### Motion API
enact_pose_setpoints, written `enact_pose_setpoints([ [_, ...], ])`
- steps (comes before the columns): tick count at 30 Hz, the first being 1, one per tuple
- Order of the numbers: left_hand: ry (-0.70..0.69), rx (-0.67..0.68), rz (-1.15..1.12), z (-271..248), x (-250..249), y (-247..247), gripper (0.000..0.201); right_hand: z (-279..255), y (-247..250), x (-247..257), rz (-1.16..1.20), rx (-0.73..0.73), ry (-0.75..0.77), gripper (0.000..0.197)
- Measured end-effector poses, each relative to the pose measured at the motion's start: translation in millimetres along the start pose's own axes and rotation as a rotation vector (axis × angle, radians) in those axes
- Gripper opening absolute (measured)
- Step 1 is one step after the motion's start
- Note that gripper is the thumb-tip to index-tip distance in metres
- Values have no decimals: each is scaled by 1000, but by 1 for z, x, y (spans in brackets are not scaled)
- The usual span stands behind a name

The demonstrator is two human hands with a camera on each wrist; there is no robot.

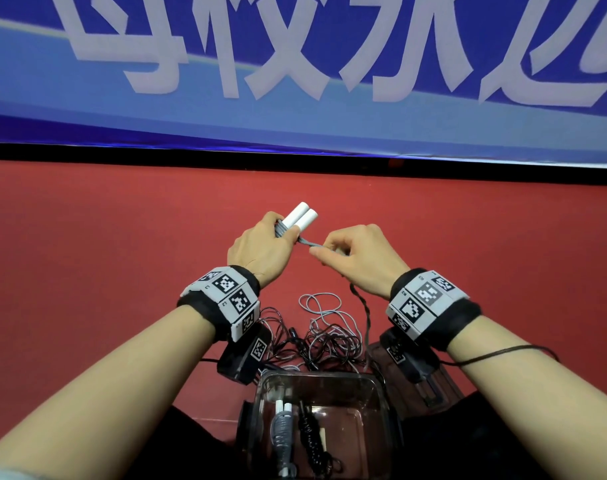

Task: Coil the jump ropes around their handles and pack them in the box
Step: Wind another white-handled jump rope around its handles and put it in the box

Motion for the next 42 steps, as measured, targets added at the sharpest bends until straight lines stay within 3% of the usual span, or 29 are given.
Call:
enact_pose_setpoints([
  [4, -16, 1, 153, 1, 3, 5, 36, -5, 11, 9, -66, -82, 30, 43],
  [11, -219, 140, 395, -1, -16, -1, 38, -2, 21, 2, -14, -117, 11, 31],
  [17, -404, 160, 395, -9, -45, -8, 79, 6, 33, -6, 179, -112, -31, 30],
  [22, -577, 153, 533, -16, -68, -13, 64, 6, 32, -4, 203, -87, -20, 32],
  [27, -663, 136, 412, -23, -77, -12, 53, 14, 30, -21, 305, -17, -68, 30],
  [35, -681, 135, 244, -27, -79, -9, 66, 20, -2, -55, 557, 268, -282, 26],
  [42, -651, 127, 194, -26, -76, -9, 65, 19, -14, -65, 657, 314, -384, 30],
])
Point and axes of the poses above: each hand's wrist, its own z-axis towards the middle knuckle, its own y-axis out of the back of the hand, x = y × z, the point moved 10 cm from there along z, towards the middle knuckle, and after that the axes turned 15 degrees about -y, right-handed, at the moved point
